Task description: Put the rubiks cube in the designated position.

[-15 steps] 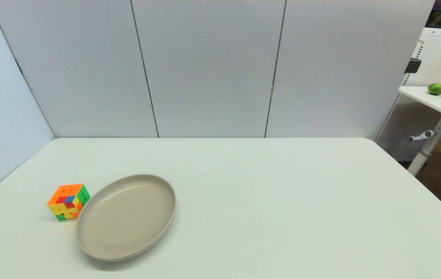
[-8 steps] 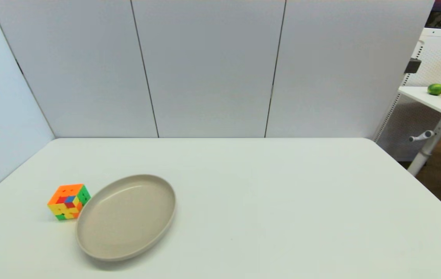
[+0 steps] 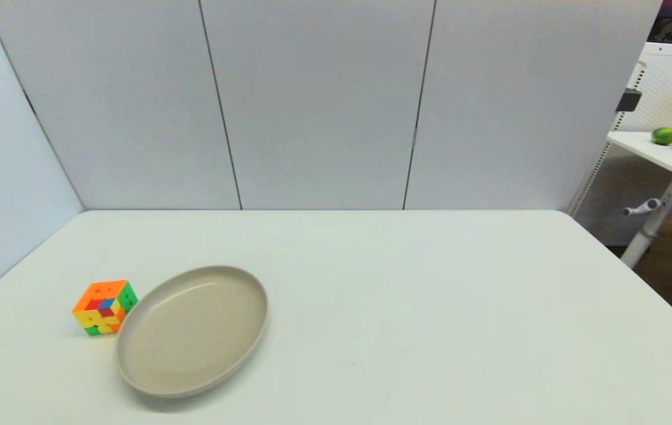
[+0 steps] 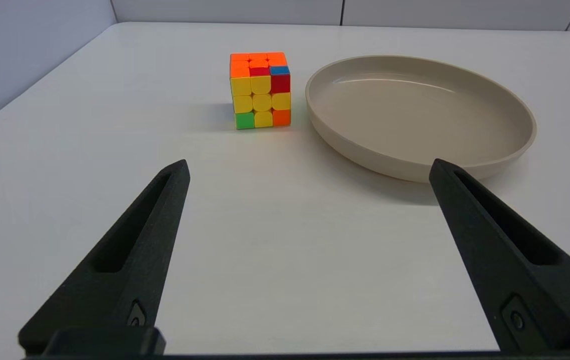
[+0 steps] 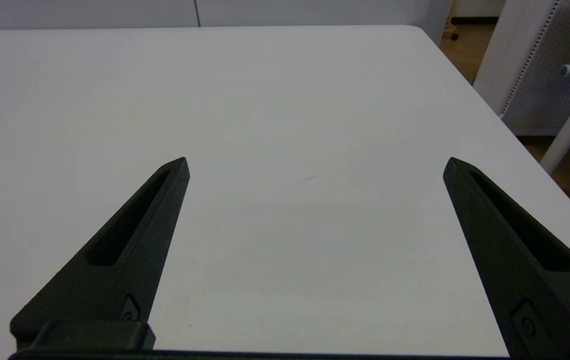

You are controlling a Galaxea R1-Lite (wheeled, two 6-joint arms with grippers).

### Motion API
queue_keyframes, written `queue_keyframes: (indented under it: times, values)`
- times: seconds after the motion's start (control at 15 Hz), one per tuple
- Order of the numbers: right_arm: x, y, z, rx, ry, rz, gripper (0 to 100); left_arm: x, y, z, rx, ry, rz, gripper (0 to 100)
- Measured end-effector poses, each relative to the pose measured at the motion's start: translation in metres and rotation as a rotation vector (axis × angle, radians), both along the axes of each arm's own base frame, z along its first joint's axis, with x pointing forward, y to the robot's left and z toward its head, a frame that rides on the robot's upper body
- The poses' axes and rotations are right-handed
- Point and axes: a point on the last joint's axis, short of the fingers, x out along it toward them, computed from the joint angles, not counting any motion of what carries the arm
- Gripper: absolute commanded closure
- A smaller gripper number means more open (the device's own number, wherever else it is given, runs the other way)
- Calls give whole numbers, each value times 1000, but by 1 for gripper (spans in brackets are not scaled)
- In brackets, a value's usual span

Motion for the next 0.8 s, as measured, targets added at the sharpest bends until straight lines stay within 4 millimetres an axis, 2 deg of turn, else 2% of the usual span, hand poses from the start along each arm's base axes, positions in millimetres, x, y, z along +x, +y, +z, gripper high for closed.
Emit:
queue_keyframes:
  times: [0.8]
  values:
    - [0,0,0,-19,0,-1,0,0,0,0,0,2,0,0]
